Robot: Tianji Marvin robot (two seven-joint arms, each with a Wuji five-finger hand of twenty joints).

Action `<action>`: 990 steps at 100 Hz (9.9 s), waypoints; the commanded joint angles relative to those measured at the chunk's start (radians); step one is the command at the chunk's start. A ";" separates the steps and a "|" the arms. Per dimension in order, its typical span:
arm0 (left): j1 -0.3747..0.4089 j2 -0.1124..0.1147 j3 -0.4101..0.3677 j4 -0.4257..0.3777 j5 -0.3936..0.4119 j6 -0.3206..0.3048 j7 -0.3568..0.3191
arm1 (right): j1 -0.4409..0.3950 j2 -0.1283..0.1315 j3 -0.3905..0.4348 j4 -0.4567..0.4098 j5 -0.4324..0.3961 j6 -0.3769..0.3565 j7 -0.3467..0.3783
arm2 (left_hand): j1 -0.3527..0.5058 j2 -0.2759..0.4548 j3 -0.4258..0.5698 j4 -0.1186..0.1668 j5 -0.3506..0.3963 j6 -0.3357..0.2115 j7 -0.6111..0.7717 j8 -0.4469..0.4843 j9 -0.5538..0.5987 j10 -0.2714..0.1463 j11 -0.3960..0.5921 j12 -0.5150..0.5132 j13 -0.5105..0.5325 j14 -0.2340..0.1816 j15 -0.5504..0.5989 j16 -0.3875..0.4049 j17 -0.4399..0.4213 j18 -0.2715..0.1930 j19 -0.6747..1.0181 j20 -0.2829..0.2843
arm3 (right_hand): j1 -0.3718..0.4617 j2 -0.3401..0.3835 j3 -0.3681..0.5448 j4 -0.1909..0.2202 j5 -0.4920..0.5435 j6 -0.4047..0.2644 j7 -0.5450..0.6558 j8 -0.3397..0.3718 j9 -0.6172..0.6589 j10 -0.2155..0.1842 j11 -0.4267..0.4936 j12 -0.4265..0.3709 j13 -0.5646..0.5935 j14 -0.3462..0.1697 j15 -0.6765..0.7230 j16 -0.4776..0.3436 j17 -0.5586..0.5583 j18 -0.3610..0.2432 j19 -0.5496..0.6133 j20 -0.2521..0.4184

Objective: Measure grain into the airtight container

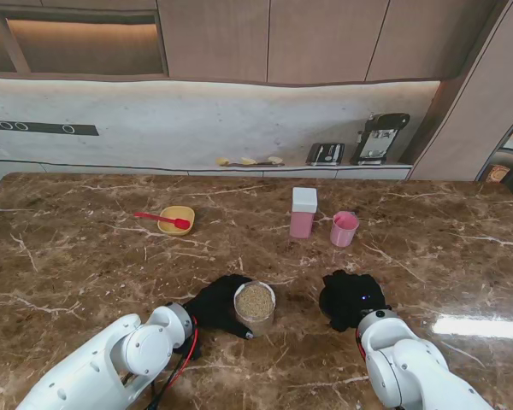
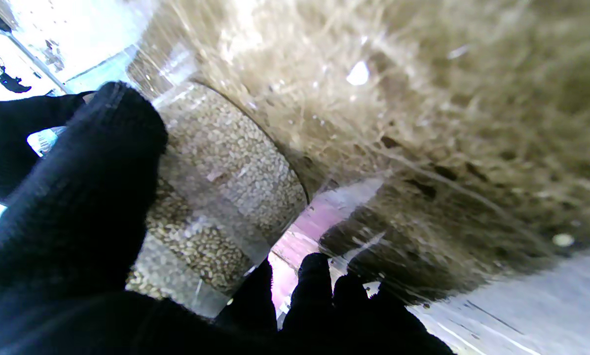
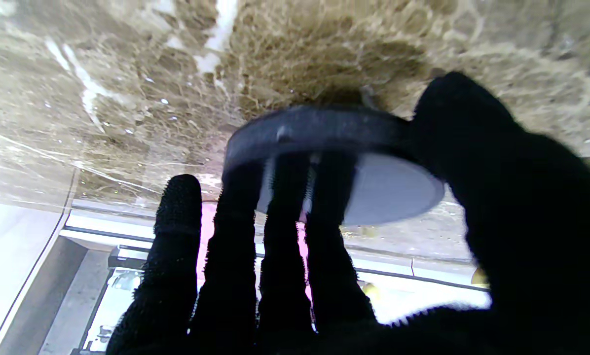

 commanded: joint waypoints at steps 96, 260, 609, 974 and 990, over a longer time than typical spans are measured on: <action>0.010 0.015 0.009 0.107 -0.034 -0.094 -0.030 | -0.024 -0.004 0.014 -0.043 0.050 -0.013 -0.006 | -0.048 -0.018 -0.076 0.019 -0.075 0.043 -0.498 -0.344 -0.035 -0.008 -0.080 -0.095 0.031 0.201 0.017 -0.017 0.081 0.238 0.077 0.085 | -0.094 0.139 -0.124 0.020 -0.118 0.057 -0.094 -0.023 -0.107 0.032 -0.088 -0.099 -0.158 0.006 -0.148 -0.117 -0.153 0.026 -0.195 0.001; 0.049 0.094 -0.485 -0.301 0.182 -0.098 -0.374 | -0.049 -0.052 0.100 -0.045 0.329 -0.130 -0.246 | -0.027 0.119 -0.024 0.061 0.212 0.239 -0.062 -0.202 0.099 0.023 0.229 -0.038 0.207 0.248 0.181 0.064 0.093 0.253 0.552 0.076 | -0.179 0.297 -0.356 0.122 0.018 -0.021 -0.093 -0.117 0.111 0.008 -0.261 -0.308 0.014 -0.019 -0.328 -0.309 -0.086 -0.035 -0.283 -0.206; -0.816 -0.039 0.491 0.745 0.208 -0.010 0.034 | -0.015 -0.061 0.100 -0.010 0.406 -0.134 -0.254 | 0.035 0.054 0.334 -0.022 0.398 0.056 0.242 -0.054 0.165 -0.032 0.352 0.056 0.195 0.212 0.300 0.170 0.075 0.315 0.677 0.251 | -0.157 0.312 -0.368 0.125 0.026 -0.024 -0.072 -0.145 0.089 0.030 -0.251 -0.292 0.002 0.018 -0.306 -0.271 -0.079 0.010 -0.212 -0.205; -0.730 -0.007 0.425 0.645 0.246 0.091 -0.012 | -0.010 -0.060 0.094 -0.004 0.416 -0.142 -0.243 | 0.334 0.178 0.165 -0.081 0.505 -0.004 0.598 0.023 0.367 -0.034 0.419 0.090 0.301 0.217 0.358 0.171 0.067 0.318 0.821 0.219 | -0.133 0.366 -0.403 0.129 0.021 -0.044 -0.086 -0.150 0.080 0.030 -0.253 -0.291 -0.004 0.026 -0.303 -0.262 -0.076 0.019 -0.210 -0.176; -0.723 -0.005 0.417 0.635 0.249 0.098 -0.018 | -0.009 -0.061 0.094 -0.003 0.417 -0.140 -0.246 | 0.284 0.166 0.175 -0.076 0.523 0.015 0.574 -0.043 0.373 -0.035 0.418 0.089 0.305 0.218 0.357 0.171 0.066 0.322 0.817 0.219 | -0.131 0.373 -0.406 0.130 0.022 -0.044 -0.086 -0.150 0.082 0.030 -0.252 -0.290 -0.003 0.028 -0.302 -0.261 -0.076 0.020 -0.209 -0.176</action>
